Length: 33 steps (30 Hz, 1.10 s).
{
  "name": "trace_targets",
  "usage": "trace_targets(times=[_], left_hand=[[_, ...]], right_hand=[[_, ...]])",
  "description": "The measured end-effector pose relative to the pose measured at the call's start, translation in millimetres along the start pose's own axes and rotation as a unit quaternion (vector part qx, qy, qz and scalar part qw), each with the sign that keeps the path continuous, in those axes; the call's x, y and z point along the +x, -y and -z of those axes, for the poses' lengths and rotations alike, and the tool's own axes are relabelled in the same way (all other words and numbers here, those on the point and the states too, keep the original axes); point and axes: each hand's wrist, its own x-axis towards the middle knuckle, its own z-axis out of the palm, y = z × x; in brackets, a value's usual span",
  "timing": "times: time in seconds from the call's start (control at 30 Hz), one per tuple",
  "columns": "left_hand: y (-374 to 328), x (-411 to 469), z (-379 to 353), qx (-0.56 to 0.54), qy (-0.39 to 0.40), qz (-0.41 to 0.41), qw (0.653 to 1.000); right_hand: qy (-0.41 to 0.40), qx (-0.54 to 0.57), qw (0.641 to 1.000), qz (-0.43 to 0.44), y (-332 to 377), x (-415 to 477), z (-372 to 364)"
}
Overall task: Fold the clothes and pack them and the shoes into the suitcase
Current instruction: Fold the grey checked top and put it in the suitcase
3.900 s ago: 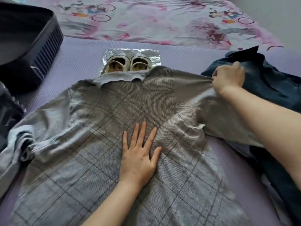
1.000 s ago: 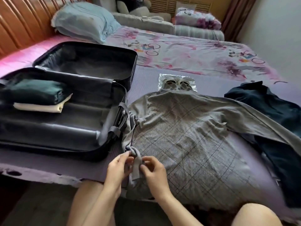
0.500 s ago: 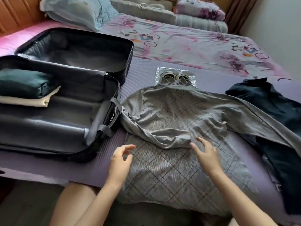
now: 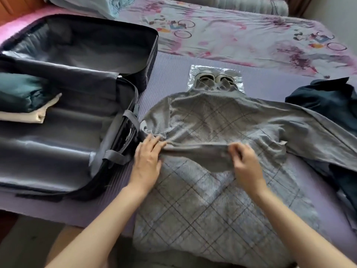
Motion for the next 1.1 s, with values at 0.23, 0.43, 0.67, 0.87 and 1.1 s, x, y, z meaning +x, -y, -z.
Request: trace_targets(times=[0.23, 0.43, 0.67, 0.87, 1.1], left_hand=[[0.8, 81.9, -3.6, 0.021, -0.002, -0.012, 1.0], [14.8, 138.3, -3.4, 0.021, -0.006, 0.013, 1.0], [29.7, 140.8, 1.8, 0.103, 0.149, 0.045, 0.982], [21.2, 160.8, 16.9, 0.069, 0.109, 0.035, 0.991], [7.5, 203.2, 8.4, 0.024, 0.062, 0.075, 0.995]], right_hand=[[0.049, -0.154, 0.98, -0.119, -22.9, 90.9, 56.0], [0.123, -0.285, 0.95, 0.012, -53.0, 82.6, 28.7], [0.087, -0.244, 0.964, 0.059, -82.0, 80.4, 9.1], [-0.003, -0.108, 0.993, 0.038, -73.9, 107.8, 31.6], [0.024, -0.305, 0.952, 0.025, -69.1, 151.1, 45.3]])
